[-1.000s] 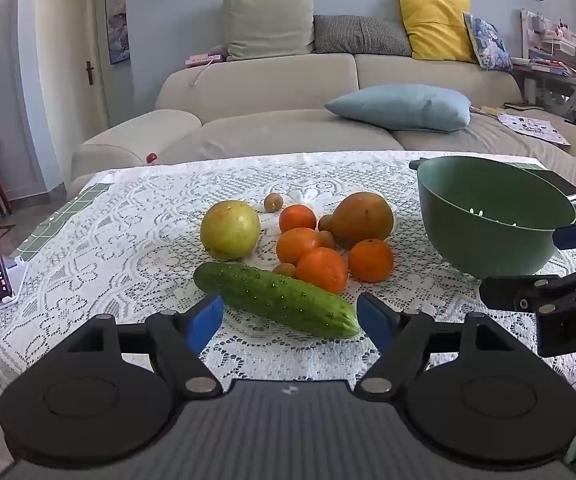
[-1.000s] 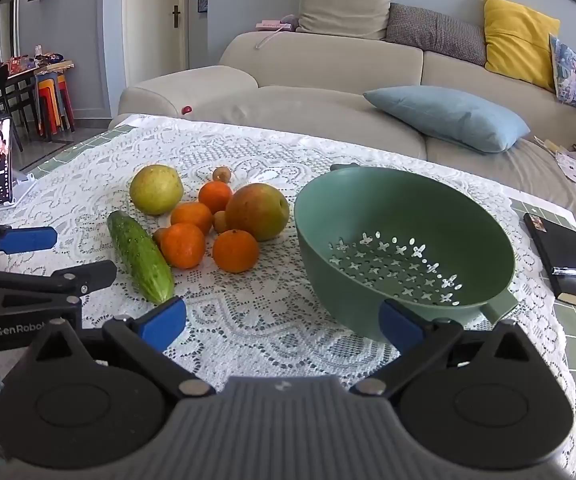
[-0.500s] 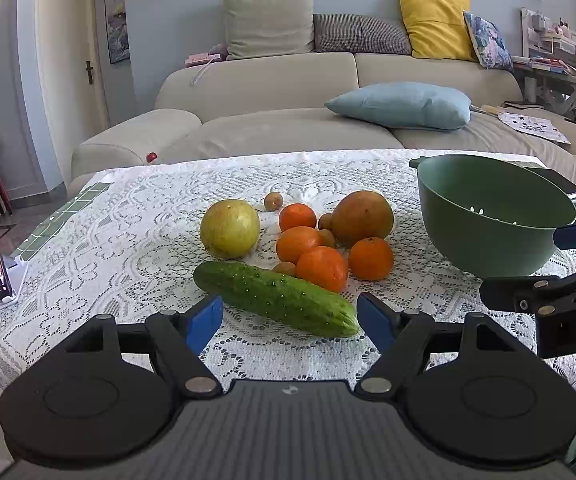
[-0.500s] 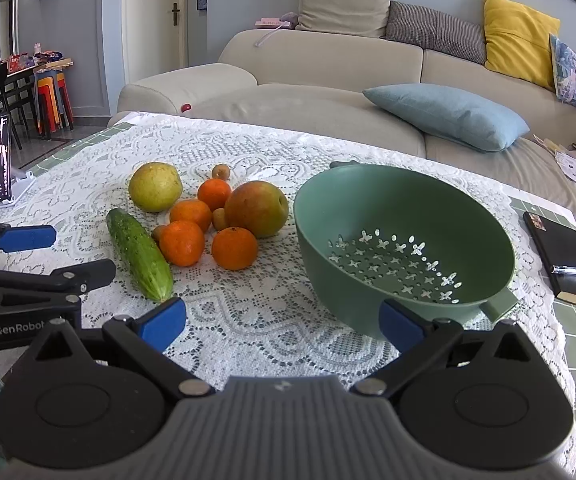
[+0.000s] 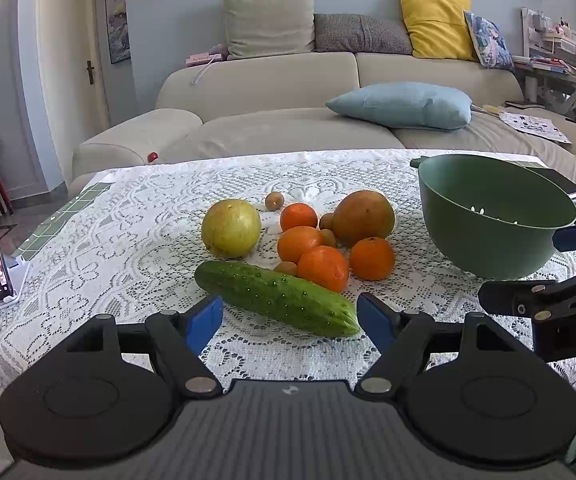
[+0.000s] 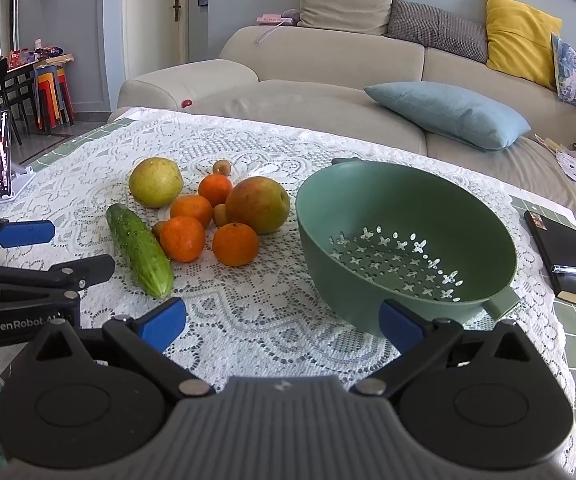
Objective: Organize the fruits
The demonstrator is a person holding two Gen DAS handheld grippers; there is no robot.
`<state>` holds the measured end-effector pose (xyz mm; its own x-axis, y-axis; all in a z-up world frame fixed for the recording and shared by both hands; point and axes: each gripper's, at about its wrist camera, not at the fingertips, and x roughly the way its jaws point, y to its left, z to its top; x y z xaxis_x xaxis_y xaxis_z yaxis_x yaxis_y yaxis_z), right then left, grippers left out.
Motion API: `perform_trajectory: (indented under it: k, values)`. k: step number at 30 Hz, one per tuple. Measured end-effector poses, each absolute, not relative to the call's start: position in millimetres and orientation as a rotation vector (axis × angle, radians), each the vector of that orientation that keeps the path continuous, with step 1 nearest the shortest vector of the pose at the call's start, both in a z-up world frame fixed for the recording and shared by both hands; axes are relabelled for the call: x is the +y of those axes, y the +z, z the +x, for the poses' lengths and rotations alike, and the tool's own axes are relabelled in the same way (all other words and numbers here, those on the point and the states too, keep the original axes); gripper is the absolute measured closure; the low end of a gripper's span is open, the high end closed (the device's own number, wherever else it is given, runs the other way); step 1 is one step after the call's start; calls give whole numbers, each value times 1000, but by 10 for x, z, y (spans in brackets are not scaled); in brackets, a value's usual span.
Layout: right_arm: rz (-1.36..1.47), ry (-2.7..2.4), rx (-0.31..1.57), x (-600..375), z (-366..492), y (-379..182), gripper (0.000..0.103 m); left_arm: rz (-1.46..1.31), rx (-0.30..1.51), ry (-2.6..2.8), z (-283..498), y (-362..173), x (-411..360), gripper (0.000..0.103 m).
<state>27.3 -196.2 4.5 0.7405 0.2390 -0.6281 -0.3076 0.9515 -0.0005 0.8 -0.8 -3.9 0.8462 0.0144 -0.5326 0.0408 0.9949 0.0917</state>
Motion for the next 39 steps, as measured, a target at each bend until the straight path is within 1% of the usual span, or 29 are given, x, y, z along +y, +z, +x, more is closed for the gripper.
perform_trajectory:
  k: [39]
  values:
    - [-135, 296, 695, -1898, 299, 31, 4, 104, 563, -14, 7, -47, 22, 14]
